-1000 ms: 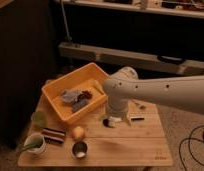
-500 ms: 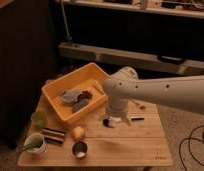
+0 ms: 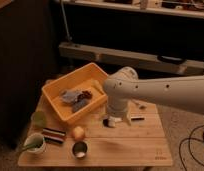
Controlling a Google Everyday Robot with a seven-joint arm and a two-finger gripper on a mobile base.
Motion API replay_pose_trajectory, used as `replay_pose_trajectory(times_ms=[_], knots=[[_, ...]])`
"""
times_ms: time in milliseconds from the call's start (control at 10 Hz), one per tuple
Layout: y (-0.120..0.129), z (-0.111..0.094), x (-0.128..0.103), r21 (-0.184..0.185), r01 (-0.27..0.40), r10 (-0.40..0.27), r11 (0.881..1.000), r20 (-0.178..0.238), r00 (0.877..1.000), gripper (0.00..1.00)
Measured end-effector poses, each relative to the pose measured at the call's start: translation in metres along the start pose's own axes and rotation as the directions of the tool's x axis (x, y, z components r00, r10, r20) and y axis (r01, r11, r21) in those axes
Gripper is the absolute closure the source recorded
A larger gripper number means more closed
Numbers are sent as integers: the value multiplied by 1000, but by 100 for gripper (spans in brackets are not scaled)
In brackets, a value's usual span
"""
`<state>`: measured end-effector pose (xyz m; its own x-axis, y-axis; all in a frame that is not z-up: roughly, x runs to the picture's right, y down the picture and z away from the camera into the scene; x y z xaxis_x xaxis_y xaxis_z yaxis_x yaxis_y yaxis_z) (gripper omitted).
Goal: Place apple in plastic cup
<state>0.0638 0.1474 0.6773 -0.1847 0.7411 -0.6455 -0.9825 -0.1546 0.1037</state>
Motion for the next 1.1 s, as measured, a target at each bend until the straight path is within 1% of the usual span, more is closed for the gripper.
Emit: replay_pose_trajectory(times_ms=[700,900,1100], knots=[[0,0,0,-1,1,-1,1000,-1,1000,20],[7,1,5,-23,45,-45,999,-1,999,20],[39,4,12,-58,124,-124,991,5,992,20]])
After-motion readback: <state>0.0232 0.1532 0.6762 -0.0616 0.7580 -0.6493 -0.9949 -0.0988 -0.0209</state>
